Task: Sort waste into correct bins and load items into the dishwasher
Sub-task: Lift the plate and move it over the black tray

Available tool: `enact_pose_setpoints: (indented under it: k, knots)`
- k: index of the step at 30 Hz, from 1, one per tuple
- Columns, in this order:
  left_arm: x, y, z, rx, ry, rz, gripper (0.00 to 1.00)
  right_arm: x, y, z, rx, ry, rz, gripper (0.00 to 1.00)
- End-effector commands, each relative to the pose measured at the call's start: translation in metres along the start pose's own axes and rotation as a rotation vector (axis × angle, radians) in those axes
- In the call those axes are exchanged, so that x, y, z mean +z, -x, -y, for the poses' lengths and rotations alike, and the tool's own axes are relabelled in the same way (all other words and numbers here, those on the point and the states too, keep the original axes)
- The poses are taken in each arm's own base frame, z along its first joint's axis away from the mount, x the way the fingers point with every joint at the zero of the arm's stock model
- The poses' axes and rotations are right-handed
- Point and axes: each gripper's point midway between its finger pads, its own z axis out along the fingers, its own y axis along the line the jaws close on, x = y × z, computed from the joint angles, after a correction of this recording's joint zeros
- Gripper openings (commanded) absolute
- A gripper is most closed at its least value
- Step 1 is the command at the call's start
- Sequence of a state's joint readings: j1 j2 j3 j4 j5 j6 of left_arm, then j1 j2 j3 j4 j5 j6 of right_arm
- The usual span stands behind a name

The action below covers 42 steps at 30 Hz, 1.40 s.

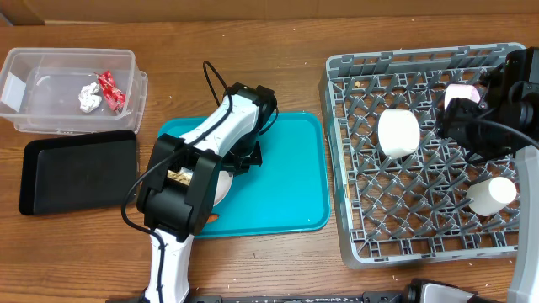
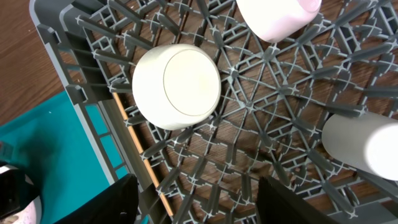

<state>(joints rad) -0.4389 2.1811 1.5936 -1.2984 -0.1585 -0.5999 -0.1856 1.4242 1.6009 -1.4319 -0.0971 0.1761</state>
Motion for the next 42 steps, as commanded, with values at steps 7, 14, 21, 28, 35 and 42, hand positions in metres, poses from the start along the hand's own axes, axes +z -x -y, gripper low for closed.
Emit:
enact_pose_setpoints:
  k: [7, 14, 21, 28, 35, 42]
  knots:
    - [-0.025, 0.013, -0.008, 0.009, 0.046, 0.044, 0.04, -0.007, 0.004, -0.001, 0.001, 0.007, 0.027, 0.63]
    - [-0.045, 0.014, -0.012, 0.007, 0.044, 0.046, 0.04, -0.007, 0.004, -0.001, 0.001, 0.008, 0.028, 0.63]
    - [-0.066, 0.016, -0.017, 0.001, 0.028, 0.066, 0.04, -0.007, 0.004, -0.001, 0.000, 0.007, 0.028, 0.63]
    - [-0.097, 0.021, -0.048, -0.065, -0.038, 0.130, 0.04, -0.007, 0.005, 0.000, -0.002, 0.001, 0.030, 0.63]
    - [-0.129, 0.026, -0.105, -0.164, -0.138, 0.198, 0.04, -0.007, 0.005, 0.000, -0.002, 0.001, 0.030, 0.63]
    - [-0.130, 0.035, -0.155, -0.183, -0.238, 0.208, 0.04, -0.007, 0.005, 0.000, -0.002, 0.001, 0.030, 0.63]
